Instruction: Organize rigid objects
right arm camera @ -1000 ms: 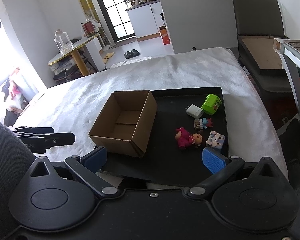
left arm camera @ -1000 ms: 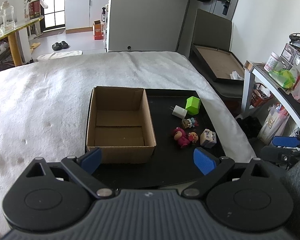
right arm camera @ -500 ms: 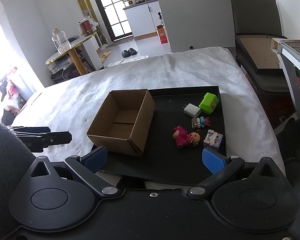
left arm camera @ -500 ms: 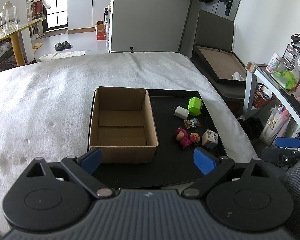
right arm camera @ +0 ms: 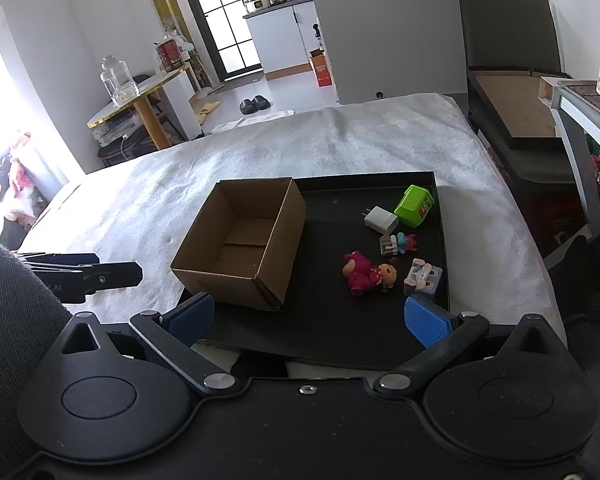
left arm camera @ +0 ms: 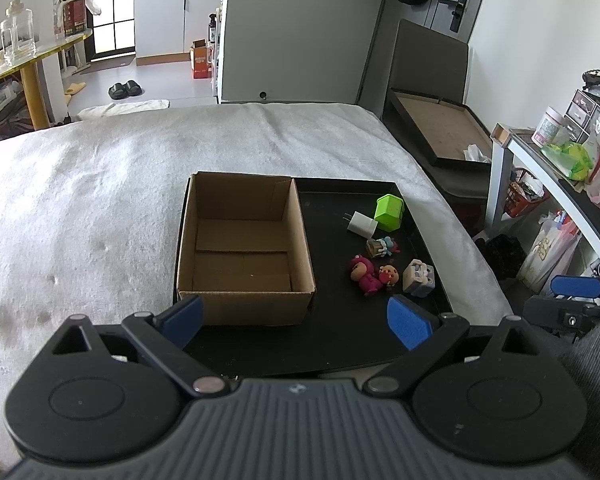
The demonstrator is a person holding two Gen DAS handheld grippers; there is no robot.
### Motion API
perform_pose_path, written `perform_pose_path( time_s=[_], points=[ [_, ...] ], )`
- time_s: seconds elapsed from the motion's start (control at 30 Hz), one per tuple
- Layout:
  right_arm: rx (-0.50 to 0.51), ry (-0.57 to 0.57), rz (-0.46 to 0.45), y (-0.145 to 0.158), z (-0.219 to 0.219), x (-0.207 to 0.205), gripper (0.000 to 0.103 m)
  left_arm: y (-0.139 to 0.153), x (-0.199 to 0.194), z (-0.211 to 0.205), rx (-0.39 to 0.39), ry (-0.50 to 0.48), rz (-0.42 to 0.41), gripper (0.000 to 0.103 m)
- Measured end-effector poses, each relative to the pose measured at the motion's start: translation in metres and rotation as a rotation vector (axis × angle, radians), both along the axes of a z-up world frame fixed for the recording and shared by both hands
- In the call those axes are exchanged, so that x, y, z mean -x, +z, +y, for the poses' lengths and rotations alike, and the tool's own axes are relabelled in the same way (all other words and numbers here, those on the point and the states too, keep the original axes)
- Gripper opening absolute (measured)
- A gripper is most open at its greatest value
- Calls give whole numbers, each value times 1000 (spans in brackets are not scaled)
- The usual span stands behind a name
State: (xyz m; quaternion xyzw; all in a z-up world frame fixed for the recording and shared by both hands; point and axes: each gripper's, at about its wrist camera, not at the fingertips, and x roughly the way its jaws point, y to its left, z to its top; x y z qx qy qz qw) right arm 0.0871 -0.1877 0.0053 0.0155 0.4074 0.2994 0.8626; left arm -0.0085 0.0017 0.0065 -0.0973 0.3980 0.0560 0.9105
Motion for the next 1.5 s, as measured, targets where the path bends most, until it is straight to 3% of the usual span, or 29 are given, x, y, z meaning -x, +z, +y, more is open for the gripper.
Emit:
perform_pose_path(
  time_s=[1.07, 1.5],
  points=[
    [-25, 3, 2, -4, 1, -1, 103, 2, -3, 5, -23, 30, -14, 98],
    [-44, -40, -5, -26, -4, -17, 103, -16, -18, 20, -48, 75, 5, 98]
  ],
)
